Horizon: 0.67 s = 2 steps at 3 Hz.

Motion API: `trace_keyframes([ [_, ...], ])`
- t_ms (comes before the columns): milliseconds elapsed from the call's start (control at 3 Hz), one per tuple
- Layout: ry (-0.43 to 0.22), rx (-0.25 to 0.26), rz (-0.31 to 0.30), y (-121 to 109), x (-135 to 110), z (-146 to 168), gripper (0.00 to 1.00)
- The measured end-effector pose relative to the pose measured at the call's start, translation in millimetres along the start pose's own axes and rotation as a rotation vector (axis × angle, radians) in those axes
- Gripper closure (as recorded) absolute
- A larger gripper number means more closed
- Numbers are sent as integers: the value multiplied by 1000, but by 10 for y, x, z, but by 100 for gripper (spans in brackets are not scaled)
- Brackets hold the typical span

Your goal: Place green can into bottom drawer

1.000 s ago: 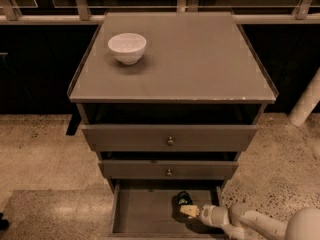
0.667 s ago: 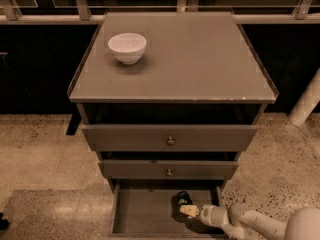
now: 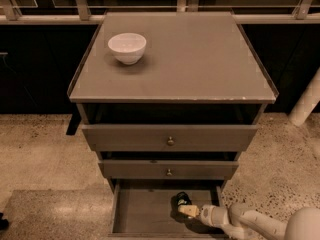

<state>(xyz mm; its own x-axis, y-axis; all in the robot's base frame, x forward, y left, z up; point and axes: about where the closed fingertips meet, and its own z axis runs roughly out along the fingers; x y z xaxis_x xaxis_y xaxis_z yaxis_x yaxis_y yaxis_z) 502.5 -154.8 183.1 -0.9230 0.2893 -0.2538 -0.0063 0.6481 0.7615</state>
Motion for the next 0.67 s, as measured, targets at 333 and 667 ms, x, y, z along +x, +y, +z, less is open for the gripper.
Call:
trace_keyframes([
  [333, 0, 0, 0, 0, 0, 0, 0],
  [667, 0, 0, 0, 0, 0, 1, 0],
])
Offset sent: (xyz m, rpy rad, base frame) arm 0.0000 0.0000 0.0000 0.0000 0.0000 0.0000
